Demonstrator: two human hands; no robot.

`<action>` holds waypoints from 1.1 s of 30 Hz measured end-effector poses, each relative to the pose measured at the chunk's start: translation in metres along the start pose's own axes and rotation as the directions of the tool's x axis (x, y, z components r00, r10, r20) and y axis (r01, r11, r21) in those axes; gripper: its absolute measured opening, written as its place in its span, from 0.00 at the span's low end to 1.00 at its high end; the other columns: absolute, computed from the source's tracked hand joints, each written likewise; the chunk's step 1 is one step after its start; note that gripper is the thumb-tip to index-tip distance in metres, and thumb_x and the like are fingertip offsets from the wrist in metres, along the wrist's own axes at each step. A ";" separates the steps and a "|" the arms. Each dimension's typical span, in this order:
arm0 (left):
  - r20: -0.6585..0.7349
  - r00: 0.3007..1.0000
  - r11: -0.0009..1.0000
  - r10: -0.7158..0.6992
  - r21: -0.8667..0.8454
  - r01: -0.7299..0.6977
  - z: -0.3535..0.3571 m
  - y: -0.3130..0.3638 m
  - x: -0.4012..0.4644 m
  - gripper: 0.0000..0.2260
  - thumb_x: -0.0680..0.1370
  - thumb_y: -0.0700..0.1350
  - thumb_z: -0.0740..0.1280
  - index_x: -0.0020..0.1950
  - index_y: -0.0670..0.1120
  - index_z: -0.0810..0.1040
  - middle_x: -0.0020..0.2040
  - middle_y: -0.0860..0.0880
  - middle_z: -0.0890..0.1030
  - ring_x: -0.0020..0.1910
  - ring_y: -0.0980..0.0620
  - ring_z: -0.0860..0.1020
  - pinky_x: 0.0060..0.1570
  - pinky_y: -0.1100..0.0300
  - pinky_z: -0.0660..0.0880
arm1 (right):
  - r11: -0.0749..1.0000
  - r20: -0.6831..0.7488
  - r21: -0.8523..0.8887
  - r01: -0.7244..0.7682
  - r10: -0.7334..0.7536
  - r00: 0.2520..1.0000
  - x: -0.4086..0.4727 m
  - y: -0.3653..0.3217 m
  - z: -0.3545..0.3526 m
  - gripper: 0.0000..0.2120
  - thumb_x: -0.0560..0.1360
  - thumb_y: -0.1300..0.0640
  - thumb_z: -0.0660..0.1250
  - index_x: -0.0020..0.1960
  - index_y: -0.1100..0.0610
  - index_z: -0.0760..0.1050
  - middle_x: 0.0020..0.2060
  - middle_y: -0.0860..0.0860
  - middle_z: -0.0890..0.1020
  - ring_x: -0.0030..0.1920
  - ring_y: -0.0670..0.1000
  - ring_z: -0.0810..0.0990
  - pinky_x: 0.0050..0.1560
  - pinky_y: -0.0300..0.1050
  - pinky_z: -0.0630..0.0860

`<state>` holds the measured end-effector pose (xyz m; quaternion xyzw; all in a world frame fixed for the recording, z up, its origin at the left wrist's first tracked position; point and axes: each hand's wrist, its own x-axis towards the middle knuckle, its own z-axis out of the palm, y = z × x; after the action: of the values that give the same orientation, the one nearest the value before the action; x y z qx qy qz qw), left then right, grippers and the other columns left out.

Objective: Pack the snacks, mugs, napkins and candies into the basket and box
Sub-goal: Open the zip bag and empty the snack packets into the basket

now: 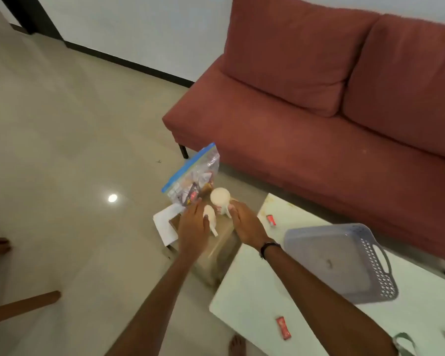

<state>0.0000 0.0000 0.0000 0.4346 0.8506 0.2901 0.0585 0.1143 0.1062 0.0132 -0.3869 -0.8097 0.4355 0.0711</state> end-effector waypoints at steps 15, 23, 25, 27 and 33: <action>-0.012 0.967 0.939 -0.255 0.235 0.250 0.025 -0.101 0.150 0.11 0.78 0.40 0.60 0.58 0.38 0.74 0.48 0.39 0.81 0.46 0.39 0.78 0.44 0.48 0.76 | 0.996 0.159 -0.010 0.087 -0.085 0.984 0.139 -0.050 0.060 0.19 0.82 0.52 0.51 0.70 0.56 0.64 0.69 0.53 0.71 0.68 0.54 0.69 0.66 0.48 0.68; -0.130 0.963 0.966 -0.235 0.075 0.246 -0.003 -0.089 0.188 0.07 0.75 0.37 0.65 0.49 0.36 0.81 0.41 0.39 0.82 0.39 0.42 0.78 0.39 0.52 0.77 | 0.990 0.117 0.068 0.125 -0.132 0.984 0.138 -0.059 0.045 0.16 0.82 0.55 0.51 0.67 0.57 0.67 0.64 0.55 0.75 0.62 0.54 0.74 0.60 0.43 0.71; -0.163 0.964 0.974 -0.209 0.051 0.220 -0.021 -0.076 0.199 0.07 0.75 0.35 0.65 0.48 0.35 0.81 0.41 0.38 0.82 0.39 0.41 0.79 0.38 0.52 0.76 | 0.987 0.091 0.068 0.148 -0.154 0.984 0.136 -0.066 0.034 0.17 0.82 0.54 0.50 0.68 0.56 0.66 0.65 0.54 0.74 0.64 0.53 0.73 0.59 0.40 0.68; -0.191 0.969 0.985 -0.160 0.039 0.170 -0.040 -0.060 0.209 0.07 0.75 0.34 0.64 0.47 0.35 0.82 0.40 0.37 0.81 0.38 0.40 0.78 0.37 0.51 0.74 | 0.983 0.055 0.061 0.172 -0.176 0.983 0.133 -0.074 0.021 0.18 0.82 0.52 0.50 0.70 0.56 0.65 0.68 0.52 0.72 0.67 0.51 0.71 0.62 0.38 0.65; -0.104 0.982 0.984 0.159 0.094 -0.150 -0.095 0.002 0.218 0.09 0.71 0.32 0.63 0.43 0.39 0.82 0.36 0.40 0.80 0.36 0.40 0.76 0.33 0.50 0.72 | 0.965 -0.196 -0.030 0.260 -0.261 0.945 0.114 -0.091 -0.041 0.17 0.81 0.56 0.54 0.69 0.56 0.64 0.71 0.52 0.67 0.69 0.53 0.67 0.65 0.44 0.67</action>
<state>-0.1658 0.1272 0.1130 0.4847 0.8279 0.2808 -0.0303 0.0022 0.1821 0.0822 -0.3179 -0.8434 0.3803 0.2075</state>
